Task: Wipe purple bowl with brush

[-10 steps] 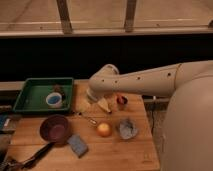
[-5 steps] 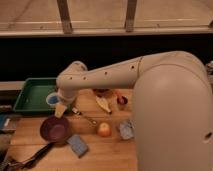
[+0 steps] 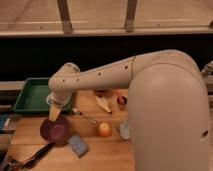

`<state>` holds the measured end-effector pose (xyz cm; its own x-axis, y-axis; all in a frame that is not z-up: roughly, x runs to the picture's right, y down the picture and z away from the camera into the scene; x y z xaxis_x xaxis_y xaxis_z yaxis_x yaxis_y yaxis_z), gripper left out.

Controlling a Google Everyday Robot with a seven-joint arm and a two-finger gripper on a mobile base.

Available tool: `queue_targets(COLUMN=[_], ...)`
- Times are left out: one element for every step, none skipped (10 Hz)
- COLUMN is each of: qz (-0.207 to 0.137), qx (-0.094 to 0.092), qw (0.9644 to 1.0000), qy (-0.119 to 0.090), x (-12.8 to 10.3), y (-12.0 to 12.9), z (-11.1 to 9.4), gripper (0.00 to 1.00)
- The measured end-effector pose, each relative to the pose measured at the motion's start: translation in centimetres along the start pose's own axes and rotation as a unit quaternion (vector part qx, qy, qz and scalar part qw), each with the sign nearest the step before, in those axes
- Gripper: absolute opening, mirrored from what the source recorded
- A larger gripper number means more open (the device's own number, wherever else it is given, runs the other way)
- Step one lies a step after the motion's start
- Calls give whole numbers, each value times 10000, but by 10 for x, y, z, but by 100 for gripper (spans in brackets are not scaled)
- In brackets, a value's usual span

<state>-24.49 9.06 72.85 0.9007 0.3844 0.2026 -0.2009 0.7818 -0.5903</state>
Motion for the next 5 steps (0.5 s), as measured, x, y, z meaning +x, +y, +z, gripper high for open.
queue_targets(qz=[16,7,-18,-176,-451], qx=[11,4,-2,-44,-101], qw=[10000,10000,10000,9998,9989], qy=[6,7,16,55,69], x=[2,1,0,-4,-15], y=[-2,-1,0,4,13], z=[0,0,1,3,7], gripper=[80,80,80,80,80])
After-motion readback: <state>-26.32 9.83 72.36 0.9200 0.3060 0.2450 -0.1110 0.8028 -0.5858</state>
